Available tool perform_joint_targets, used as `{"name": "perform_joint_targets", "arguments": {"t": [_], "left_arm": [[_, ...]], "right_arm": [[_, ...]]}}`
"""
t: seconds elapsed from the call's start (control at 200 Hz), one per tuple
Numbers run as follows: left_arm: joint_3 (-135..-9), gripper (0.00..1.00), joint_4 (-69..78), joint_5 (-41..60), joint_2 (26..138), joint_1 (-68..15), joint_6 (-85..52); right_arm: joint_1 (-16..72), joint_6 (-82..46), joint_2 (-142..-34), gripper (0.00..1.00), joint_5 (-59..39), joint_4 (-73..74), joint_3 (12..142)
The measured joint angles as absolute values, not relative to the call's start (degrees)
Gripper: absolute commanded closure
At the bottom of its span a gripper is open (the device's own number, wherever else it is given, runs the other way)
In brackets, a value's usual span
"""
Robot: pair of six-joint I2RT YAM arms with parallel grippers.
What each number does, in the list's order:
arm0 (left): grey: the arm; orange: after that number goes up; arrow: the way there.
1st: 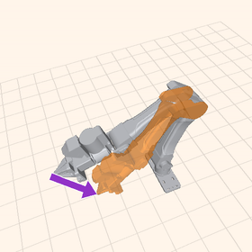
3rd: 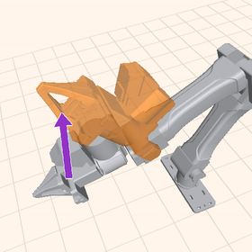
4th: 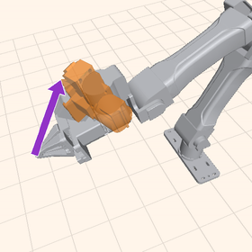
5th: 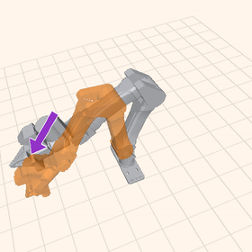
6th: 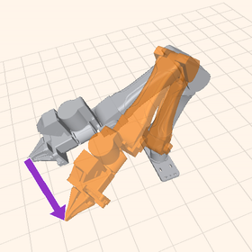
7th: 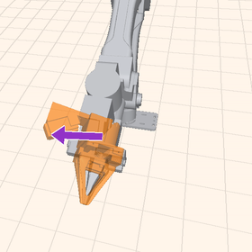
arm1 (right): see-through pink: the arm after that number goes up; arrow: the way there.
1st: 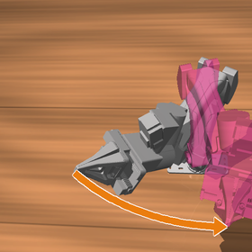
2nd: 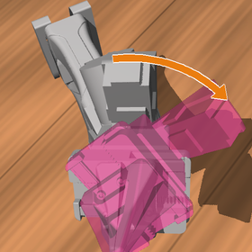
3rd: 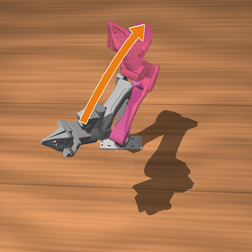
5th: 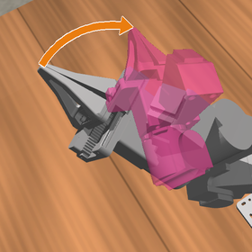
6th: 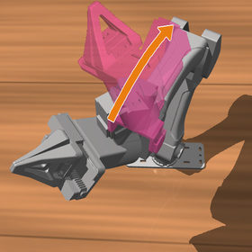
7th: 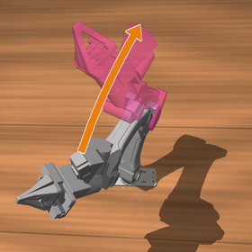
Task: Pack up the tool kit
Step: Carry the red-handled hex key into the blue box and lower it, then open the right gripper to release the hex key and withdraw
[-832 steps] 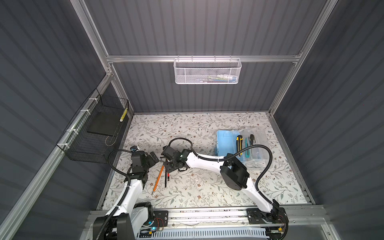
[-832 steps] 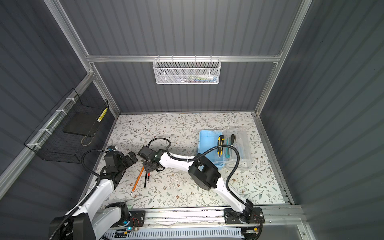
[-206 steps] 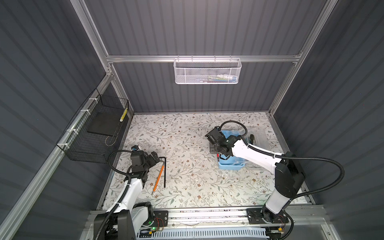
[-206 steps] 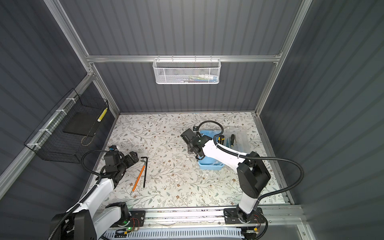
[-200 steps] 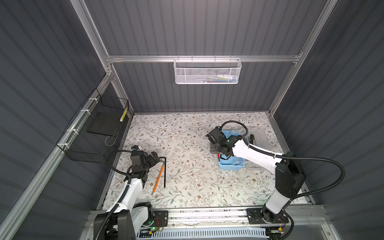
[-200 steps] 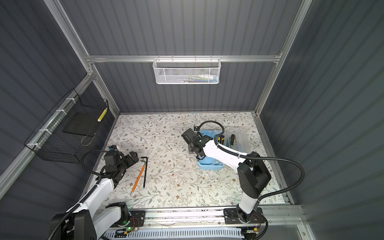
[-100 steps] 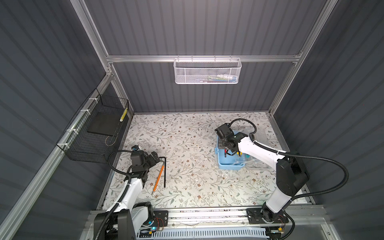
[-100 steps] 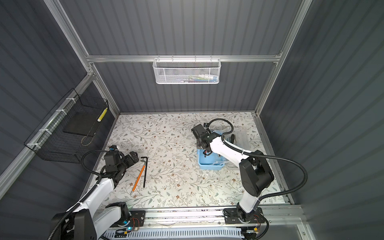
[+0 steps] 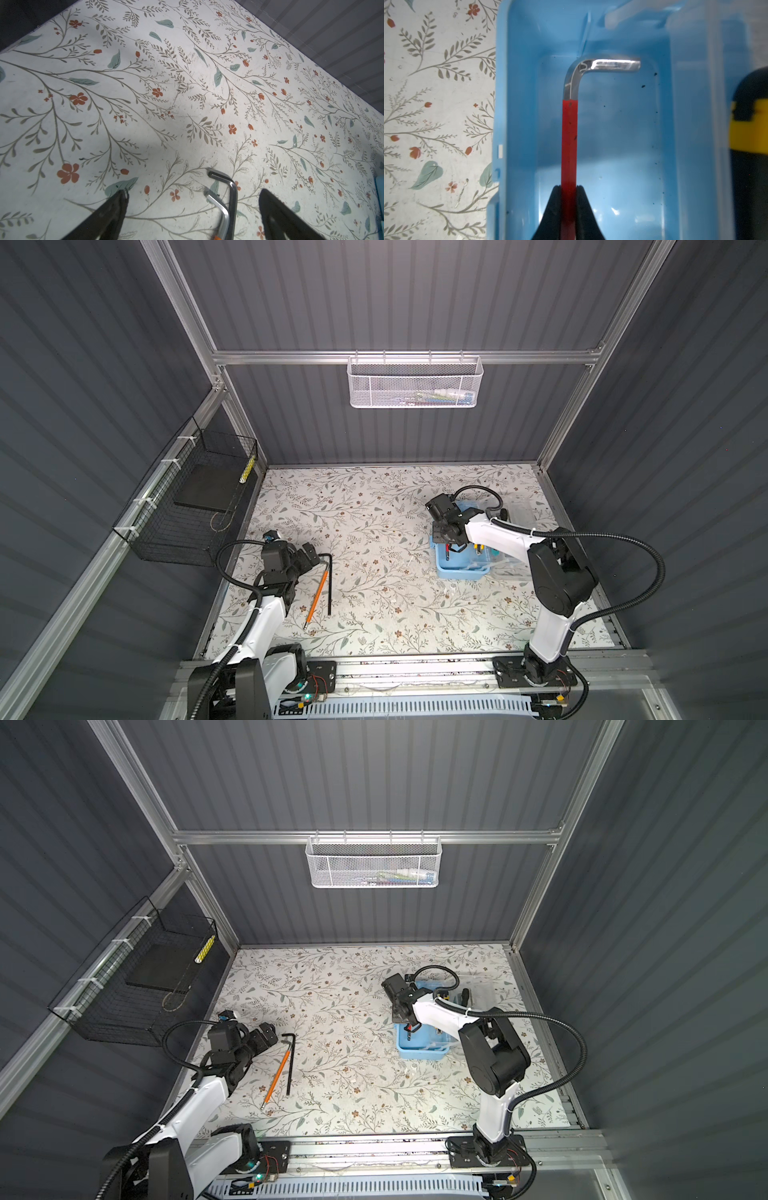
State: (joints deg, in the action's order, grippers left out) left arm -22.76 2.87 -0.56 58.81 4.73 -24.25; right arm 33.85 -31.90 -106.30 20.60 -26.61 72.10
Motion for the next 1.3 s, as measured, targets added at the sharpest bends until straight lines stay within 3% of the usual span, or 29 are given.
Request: {"name": "perform_joint_targets", "arguments": {"t": [0.3, 0.521, 0.956, 1.301], "left_arm": [[-22.8, 0.01, 2.9, -0.3, 58.8, 4.7, -24.3], [-22.8, 0.01, 2.9, -0.3, 58.8, 4.7, -24.3], [-22.8, 0.00, 2.9, -0.3, 58.8, 4.7, -24.3], [-22.8, 0.00, 2.9, -0.3, 58.8, 4.7, -24.3]], "right_arm": [[33.8, -31.4, -110.2, 1.00, 20.0, -26.6, 73.6], [33.7, -31.0, -110.9, 0.82, 19.8, -26.8, 74.3], [34.0, -29.8, -110.9, 0.72, 21.3, -28.8, 77.5], [42.5, -29.4, -104.5, 0.53, 22.2, -32.1, 80.8]]}}
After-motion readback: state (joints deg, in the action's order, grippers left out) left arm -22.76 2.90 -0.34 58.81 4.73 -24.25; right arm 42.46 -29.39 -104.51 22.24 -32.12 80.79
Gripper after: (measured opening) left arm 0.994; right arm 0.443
